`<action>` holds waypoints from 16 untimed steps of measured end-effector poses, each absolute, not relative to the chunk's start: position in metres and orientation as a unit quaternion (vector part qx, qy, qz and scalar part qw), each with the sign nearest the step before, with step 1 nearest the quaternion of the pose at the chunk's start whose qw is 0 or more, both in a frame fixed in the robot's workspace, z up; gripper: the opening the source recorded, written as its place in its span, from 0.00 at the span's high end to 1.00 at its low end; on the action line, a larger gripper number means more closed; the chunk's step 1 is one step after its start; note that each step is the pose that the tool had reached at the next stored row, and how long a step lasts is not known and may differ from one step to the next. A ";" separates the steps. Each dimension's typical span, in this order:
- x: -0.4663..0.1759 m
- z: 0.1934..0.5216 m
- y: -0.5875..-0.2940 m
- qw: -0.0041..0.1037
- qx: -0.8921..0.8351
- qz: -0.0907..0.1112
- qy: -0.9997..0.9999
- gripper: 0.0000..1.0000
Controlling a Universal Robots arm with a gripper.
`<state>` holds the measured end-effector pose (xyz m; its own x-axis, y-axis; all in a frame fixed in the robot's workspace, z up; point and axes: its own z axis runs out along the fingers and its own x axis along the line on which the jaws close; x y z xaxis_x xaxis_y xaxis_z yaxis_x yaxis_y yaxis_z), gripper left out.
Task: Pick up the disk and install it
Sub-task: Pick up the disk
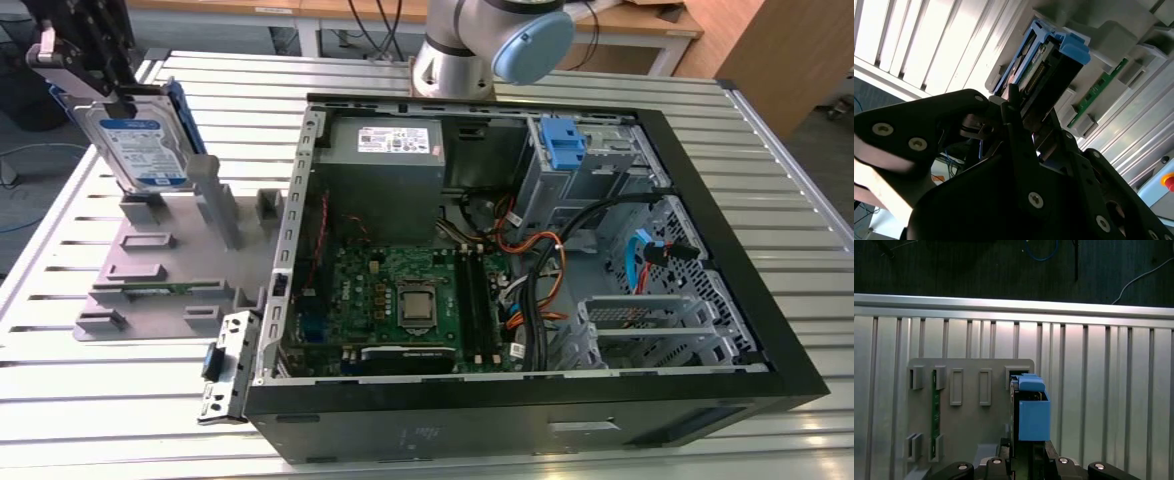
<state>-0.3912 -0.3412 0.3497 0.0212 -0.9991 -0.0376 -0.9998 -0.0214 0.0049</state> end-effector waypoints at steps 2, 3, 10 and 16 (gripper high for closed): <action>-0.391 0.351 -0.341 0.011 -0.714 0.015 0.699 0.65; -0.391 0.351 -0.341 0.011 -0.714 0.015 0.699 0.65; -0.391 0.354 -0.341 0.011 -0.714 0.015 0.699 0.65; -0.391 0.357 -0.341 0.011 -0.714 0.015 0.699 0.65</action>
